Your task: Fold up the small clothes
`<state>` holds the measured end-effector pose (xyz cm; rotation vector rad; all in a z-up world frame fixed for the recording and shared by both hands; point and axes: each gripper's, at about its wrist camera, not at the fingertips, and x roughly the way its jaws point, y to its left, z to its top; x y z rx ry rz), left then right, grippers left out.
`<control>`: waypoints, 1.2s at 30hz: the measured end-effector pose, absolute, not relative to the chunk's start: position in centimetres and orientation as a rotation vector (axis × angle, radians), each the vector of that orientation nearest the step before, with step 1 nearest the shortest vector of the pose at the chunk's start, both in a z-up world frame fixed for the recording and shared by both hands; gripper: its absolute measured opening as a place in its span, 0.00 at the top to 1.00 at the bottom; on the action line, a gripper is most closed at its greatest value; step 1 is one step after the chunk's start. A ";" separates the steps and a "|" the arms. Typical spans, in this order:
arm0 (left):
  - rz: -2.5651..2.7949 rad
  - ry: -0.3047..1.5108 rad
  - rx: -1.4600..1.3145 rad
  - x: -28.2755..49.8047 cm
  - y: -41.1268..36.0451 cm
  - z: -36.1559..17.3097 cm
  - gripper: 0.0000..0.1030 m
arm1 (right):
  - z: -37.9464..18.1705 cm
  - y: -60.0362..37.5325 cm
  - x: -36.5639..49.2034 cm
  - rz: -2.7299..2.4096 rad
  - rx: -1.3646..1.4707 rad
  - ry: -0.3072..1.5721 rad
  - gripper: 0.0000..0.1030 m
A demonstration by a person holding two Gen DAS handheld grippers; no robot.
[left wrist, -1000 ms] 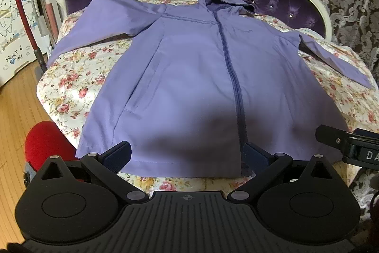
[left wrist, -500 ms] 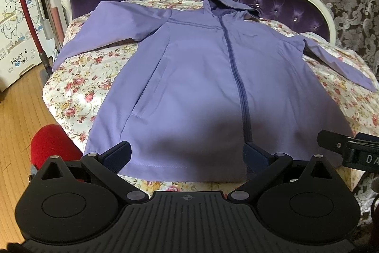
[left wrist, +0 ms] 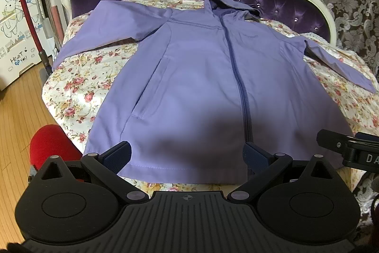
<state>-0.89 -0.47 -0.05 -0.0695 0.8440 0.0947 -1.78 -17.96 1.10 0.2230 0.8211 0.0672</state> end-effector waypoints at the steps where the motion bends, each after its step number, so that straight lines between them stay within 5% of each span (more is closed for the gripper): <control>1: 0.094 0.845 -0.070 -0.8 -0.4 -0.1 0.01 | 1.1 -18.0 -1.7 0.068 0.223 0.823 0.01; 36: -0.018 0.780 -0.173 4.8 1.7 0.4 0.01 | -0.2 -19.3 4.3 0.081 0.330 0.802 0.01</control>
